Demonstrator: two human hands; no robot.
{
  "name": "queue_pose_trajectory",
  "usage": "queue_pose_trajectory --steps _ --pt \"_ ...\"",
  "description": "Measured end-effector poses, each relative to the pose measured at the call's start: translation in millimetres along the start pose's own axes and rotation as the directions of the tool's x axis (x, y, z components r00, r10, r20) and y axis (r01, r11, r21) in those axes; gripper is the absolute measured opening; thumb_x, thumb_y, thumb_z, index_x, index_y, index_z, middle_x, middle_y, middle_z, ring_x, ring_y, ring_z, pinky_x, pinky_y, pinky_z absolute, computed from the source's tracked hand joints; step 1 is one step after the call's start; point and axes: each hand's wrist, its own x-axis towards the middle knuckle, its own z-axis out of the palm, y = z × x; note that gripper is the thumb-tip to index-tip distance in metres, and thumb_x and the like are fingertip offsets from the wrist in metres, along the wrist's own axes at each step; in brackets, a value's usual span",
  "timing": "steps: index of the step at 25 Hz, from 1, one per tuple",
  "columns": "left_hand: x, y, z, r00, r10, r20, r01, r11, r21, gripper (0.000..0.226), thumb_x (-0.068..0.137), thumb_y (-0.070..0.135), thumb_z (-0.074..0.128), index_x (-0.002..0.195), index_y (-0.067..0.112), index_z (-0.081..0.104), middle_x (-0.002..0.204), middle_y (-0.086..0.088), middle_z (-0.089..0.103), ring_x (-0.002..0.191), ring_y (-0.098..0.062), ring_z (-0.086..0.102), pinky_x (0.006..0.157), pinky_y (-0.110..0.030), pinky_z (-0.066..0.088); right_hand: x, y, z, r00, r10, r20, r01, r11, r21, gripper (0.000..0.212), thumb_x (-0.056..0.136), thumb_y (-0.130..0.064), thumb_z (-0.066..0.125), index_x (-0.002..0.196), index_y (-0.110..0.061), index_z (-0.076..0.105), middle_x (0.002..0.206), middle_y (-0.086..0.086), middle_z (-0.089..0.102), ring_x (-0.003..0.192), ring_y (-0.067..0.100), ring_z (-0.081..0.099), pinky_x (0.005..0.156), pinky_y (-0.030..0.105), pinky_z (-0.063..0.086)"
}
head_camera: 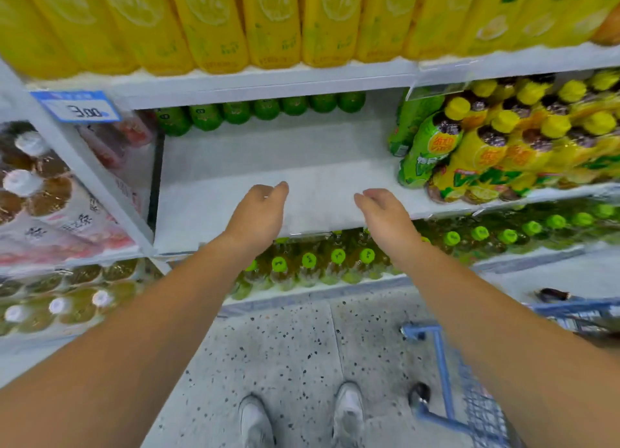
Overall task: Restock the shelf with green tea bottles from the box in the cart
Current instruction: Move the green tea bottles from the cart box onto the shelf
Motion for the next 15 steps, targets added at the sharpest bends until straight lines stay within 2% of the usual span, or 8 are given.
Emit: queue_pose_trajectory --steps 1,2,4,5,7,9,12,15 --pt "-18.2 2.2 -2.2 1.0 0.007 0.007 -0.007 1.0 0.011 0.03 0.101 0.054 0.04 0.096 0.029 0.055 0.1 0.004 0.054 0.088 -0.019 0.049 0.076 -0.035 0.036 -17.0 -3.7 -5.6 1.0 0.013 0.007 -0.013 1.0 -0.001 0.047 0.099 -0.039 0.054 0.14 -0.017 0.049 0.121 -0.003 0.055 0.105 0.014 0.054 0.088 0.026 0.039" --pt "-37.3 6.5 -4.4 1.0 0.011 0.013 -0.012 1.0 0.027 0.027 0.101 0.054 0.039 0.089 0.032 0.05 0.091 0.008 0.05 0.082 -0.018 0.049 0.072 -0.035 0.038 -35.0 -8.1 -11.9 1.0 0.027 0.015 -0.027 1.0 -0.001 0.046 0.099 -0.039 0.053 0.14 -0.018 0.049 0.112 -0.006 0.057 0.095 0.01 0.056 0.08 0.02 0.042" --pt "-70.6 14.8 -6.8 0.999 0.017 0.034 -0.019 0.998 0.06 0.028 0.102 0.055 0.039 0.103 0.031 0.053 0.092 0.015 0.052 0.085 -0.014 0.054 0.072 -0.032 0.042 -67.5 -14.9 -25.0 0.998 0.052 0.029 -0.052 0.999 -0.007 0.042 0.1 -0.04 0.052 0.137 -0.022 0.05 0.093 -0.014 0.055 0.074 -0.002 0.052 0.056 0.007 0.041" --pt "-86.7 19.3 -7.0 0.999 0.032 0.039 -0.036 0.995 0.088 0.035 0.102 0.056 0.039 0.117 0.028 0.054 0.102 0.015 0.055 0.091 -0.013 0.054 0.075 -0.031 0.042 -83.5 -17.7 -31.9 0.998 0.054 0.038 -0.054 0.999 -0.004 0.04 0.1 -0.04 0.052 0.136 -0.023 0.051 0.093 -0.015 0.056 0.072 -0.005 0.051 0.051 0.005 0.039" --pt "-121.5 24.8 -6.8 0.992 0.116 0.057 -0.123 0.982 0.141 0.052 0.102 0.056 0.041 0.141 0.023 0.047 0.128 0.008 0.054 0.106 -0.013 0.05 0.087 -0.032 0.038 -111.7 -17.5 -43.3 0.998 -0.001 0.06 0.0 1.0 0.029 0.041 0.1 -0.039 0.053 0.137 -0.022 0.051 0.113 -0.007 0.062 0.087 -0.001 0.057 0.065 0.009 0.042" --pt "-157.4 35.2 -3.0 0.981 0.175 0.086 -0.188 0.966 0.178 0.058 0.102 0.056 0.042 0.147 0.021 0.044 0.141 0.003 0.051 0.113 -0.011 0.047 0.093 -0.032 0.036 -138.7 -20.2 -61.0 0.997 -0.026 0.068 0.021 0.997 0.072 0.042 0.1 -0.037 0.055 0.138 -0.021 0.051 0.122 -0.007 0.061 0.104 0.006 0.058 0.077 0.016 0.041" --pt "-195.1 50.3 8.8 0.967 0.232 0.105 -0.249 0.947 0.203 0.059 0.102 0.056 0.043 0.149 0.02 0.043 0.146 0.003 0.051 0.119 -0.009 0.047 0.096 -0.03 0.036 -172.3 -17.4 -90.0 0.997 -0.044 0.064 0.037 0.995 0.096 0.04 0.1 -0.037 0.054 0.137 -0.023 0.053 0.107 -0.025 0.056 0.096 -0.01 0.053 0.074 0.011 0.038" --pt "-220.2 62.7 25.6 0.96 0.253 0.121 -0.271 0.946 0.176 0.058 0.1 0.057 0.043 0.147 0.023 0.046 0.143 0.008 0.052 0.12 -0.007 0.048 0.095 -0.029 0.036 -198.8 -1.6 -119.3 0.999 -0.039 0.027 0.036 0.993 0.11 0.039 0.099 -0.036 0.055 0.136 -0.024 0.054 0.105 -0.029 0.054 0.094 -0.014 0.051 0.074 0.012 0.038"
